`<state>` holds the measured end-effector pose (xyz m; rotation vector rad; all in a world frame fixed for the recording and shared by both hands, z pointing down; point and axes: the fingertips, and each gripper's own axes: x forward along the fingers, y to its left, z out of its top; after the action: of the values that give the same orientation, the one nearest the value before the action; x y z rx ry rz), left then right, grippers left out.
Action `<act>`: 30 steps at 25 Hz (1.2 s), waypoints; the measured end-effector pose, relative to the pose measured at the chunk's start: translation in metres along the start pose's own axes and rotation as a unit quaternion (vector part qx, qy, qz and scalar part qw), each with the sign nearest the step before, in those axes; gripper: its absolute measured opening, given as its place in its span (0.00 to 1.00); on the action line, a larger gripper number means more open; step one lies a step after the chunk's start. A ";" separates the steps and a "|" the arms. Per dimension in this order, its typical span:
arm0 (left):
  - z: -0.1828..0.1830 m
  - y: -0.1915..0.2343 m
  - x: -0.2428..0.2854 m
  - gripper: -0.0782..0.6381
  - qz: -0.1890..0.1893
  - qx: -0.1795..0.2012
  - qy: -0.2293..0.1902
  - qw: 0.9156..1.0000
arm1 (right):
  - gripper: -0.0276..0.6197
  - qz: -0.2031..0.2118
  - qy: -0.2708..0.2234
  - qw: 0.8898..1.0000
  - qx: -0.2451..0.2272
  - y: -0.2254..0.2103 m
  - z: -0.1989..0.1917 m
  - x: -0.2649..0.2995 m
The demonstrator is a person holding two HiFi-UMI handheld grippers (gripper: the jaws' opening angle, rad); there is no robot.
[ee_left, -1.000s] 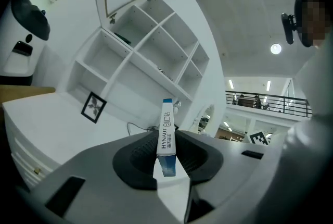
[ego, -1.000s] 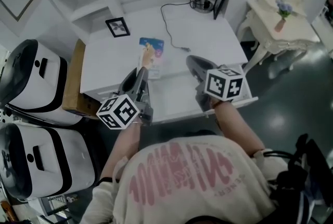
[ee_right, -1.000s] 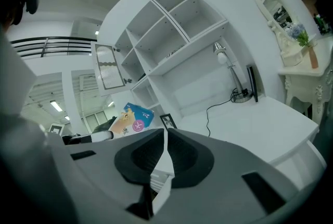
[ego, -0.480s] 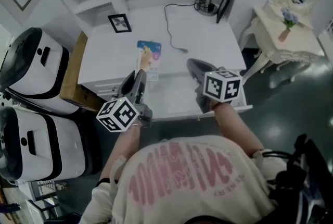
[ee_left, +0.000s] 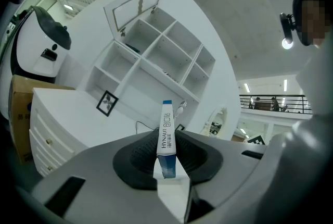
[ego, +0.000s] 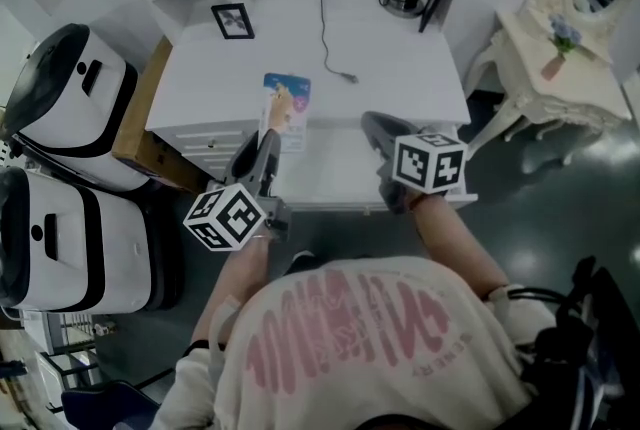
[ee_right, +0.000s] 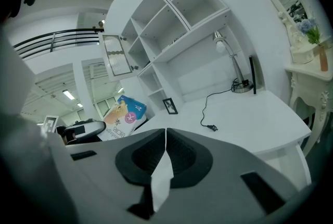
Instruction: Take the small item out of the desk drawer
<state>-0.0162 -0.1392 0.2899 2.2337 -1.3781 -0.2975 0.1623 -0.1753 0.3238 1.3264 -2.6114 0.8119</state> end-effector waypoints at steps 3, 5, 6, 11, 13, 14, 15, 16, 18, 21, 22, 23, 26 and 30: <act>-0.010 -0.006 -0.008 0.27 0.006 0.000 0.004 1.000 | 0.08 0.009 0.005 1.000 -0.003 0.001 -0.010 -0.006; -0.015 -0.011 -0.013 0.27 0.008 0.004 0.006 1.000 | 0.08 0.012 0.010 1.000 -0.003 0.001 -0.017 -0.009; -0.016 -0.014 -0.015 0.27 0.008 0.005 0.006 1.000 | 0.08 0.014 0.012 1.000 -0.002 0.001 -0.019 -0.010; -0.018 -0.020 -0.024 0.27 0.009 0.004 0.004 1.000 | 0.08 0.021 0.019 1.000 -0.001 0.008 -0.027 -0.014; -0.020 -0.022 -0.027 0.27 0.009 0.002 0.004 1.000 | 0.08 0.022 0.024 0.999 0.003 0.007 -0.032 -0.015; -0.021 -0.022 -0.026 0.27 0.009 0.002 0.003 1.000 | 0.08 0.023 0.024 0.999 0.004 0.005 -0.033 -0.015; -0.022 -0.023 -0.026 0.27 0.009 0.003 0.002 1.000 | 0.08 0.025 0.024 0.999 0.005 0.005 -0.035 -0.014; -0.023 -0.023 -0.025 0.27 0.008 0.004 0.002 1.000 | 0.08 0.027 0.024 0.999 0.005 0.005 -0.036 -0.014; -0.027 -0.023 -0.026 0.27 0.009 0.003 0.003 1.000 | 0.08 0.030 0.028 0.999 0.005 0.005 -0.040 -0.013; -0.030 -0.023 -0.028 0.27 0.011 0.001 0.003 1.000 | 0.08 0.032 0.033 0.999 0.007 0.005 -0.042 -0.013; -0.030 -0.024 -0.029 0.27 0.011 0.002 0.002 1.000 | 0.08 0.035 0.032 0.999 0.008 0.007 -0.041 -0.013; -0.030 -0.025 -0.030 0.27 0.012 0.003 0.001 1.000 | 0.08 0.039 0.029 0.999 0.010 0.009 -0.039 -0.013; -0.031 -0.026 -0.034 0.27 0.014 0.004 0.000 1.000 | 0.08 0.049 0.028 0.998 0.014 0.013 -0.040 -0.012; -0.030 -0.027 -0.035 0.27 0.018 0.005 -0.004 1.000 | 0.08 0.056 0.031 0.998 0.016 0.014 -0.042 -0.010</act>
<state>0.0011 -0.0896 0.2994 2.2152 -1.4263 -0.2862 0.1515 -0.1397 0.3506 1.1528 -2.6547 0.8995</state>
